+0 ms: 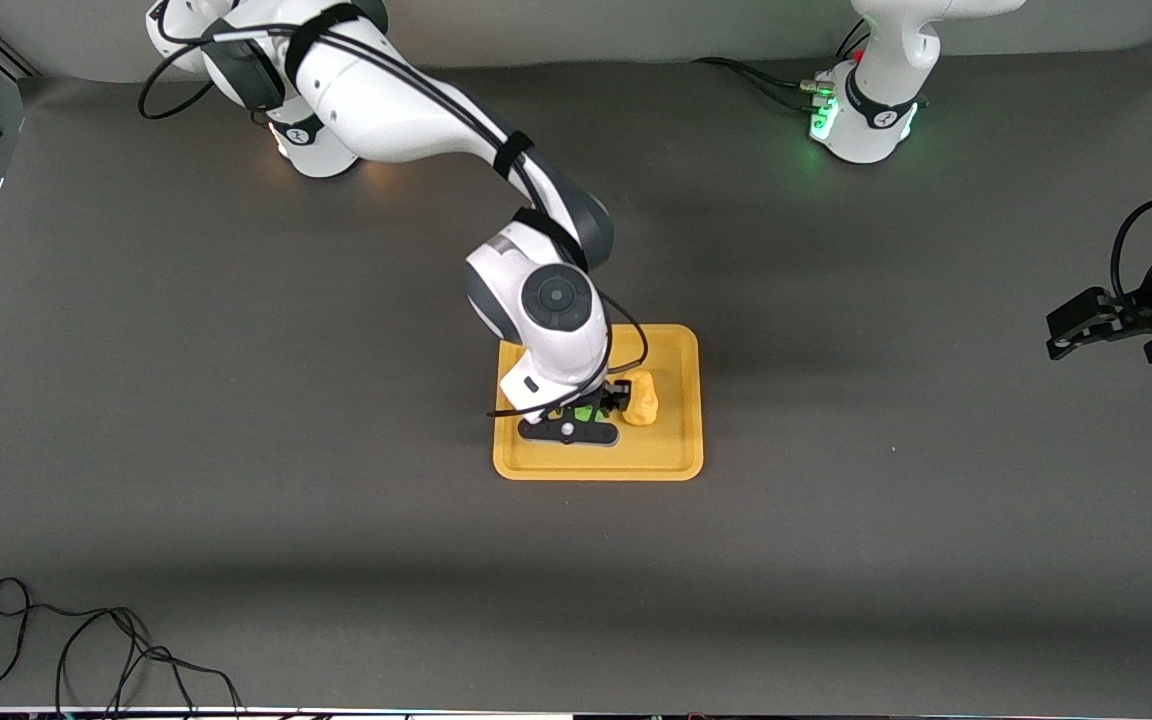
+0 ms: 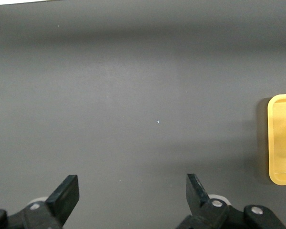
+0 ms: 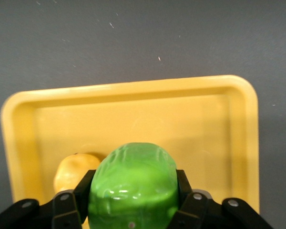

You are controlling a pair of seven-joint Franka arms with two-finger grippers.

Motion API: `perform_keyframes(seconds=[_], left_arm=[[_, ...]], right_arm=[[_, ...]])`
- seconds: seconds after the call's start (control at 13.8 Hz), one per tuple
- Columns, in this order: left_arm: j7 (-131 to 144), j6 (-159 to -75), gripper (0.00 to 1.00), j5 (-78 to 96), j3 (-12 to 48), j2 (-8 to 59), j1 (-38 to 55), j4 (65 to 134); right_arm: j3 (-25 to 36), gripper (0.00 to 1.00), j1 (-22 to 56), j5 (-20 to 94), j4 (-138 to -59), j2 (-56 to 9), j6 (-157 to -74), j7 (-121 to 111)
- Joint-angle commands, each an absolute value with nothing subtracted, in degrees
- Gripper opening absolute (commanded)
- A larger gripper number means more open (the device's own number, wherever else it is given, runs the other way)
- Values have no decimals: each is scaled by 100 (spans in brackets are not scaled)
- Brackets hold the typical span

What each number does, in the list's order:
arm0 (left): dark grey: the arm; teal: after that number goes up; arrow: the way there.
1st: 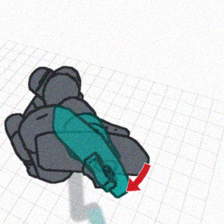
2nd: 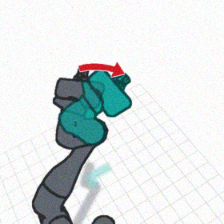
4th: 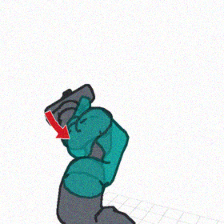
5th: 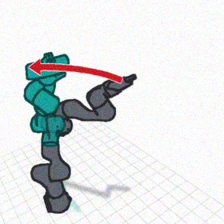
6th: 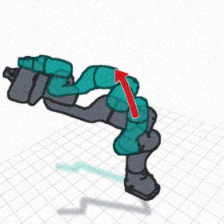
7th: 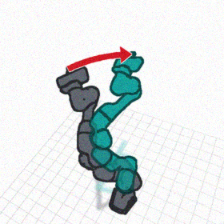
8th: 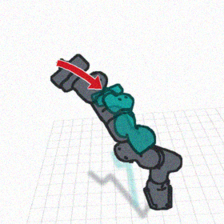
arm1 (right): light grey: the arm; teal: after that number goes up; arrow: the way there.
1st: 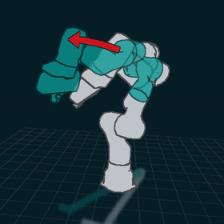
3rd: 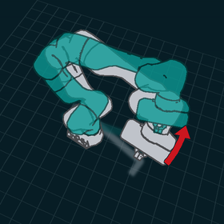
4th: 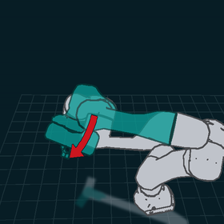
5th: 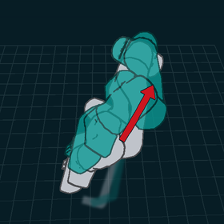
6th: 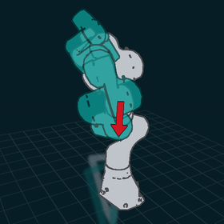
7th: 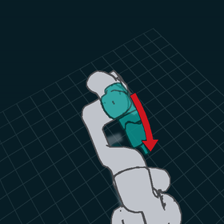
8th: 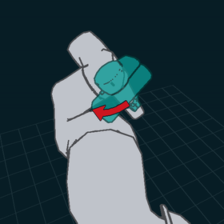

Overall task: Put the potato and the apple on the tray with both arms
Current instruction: 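Lift the apple with the right gripper and carry it onto the tray, then lower the apple beside the potato and open the right gripper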

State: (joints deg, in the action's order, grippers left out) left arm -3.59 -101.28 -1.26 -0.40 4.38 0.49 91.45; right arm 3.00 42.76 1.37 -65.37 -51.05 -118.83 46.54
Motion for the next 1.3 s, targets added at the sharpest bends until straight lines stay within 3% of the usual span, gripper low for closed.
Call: perform_keyframes(seconds=[0.0,0.22,0.51,0.65,0.72,0.87,1.08,1.23], left_arm=[[-369,-9941,100,-114,-123,448,229,8965],[-360,-9826,100,-97,-123,457,220,8965],[-360,-9835,100,-97,-105,457,281,8913],[-360,-9835,100,-97,-88,457,290,8842],[-360,-9835,100,-105,-27,457,273,8833],[-360,-9826,100,-105,-9,457,272,8824],[-360,-9826,100,-105,-9,457,264,8824],[-360,-9826,100,-105,-9,457,264,8824]], right_arm=[[316,60,4333,141,-7179,-4983,-12373,4667],[316,60,4342,141,-7619,-4983,-12709,4676],[316,61,4333,141,-7638,-5071,-12831,4685],[316,69,4324,141,-7638,-5089,-12841,4685],[325,82,4324,149,-7638,-5089,-12841,4693],[343,78,4272,141,-7646,-5089,-12841,4667],[334,80,4254,141,-7646,-5089,-12841,4667],[334,100,4254,149,-7638,-5089,-12832,4693]])
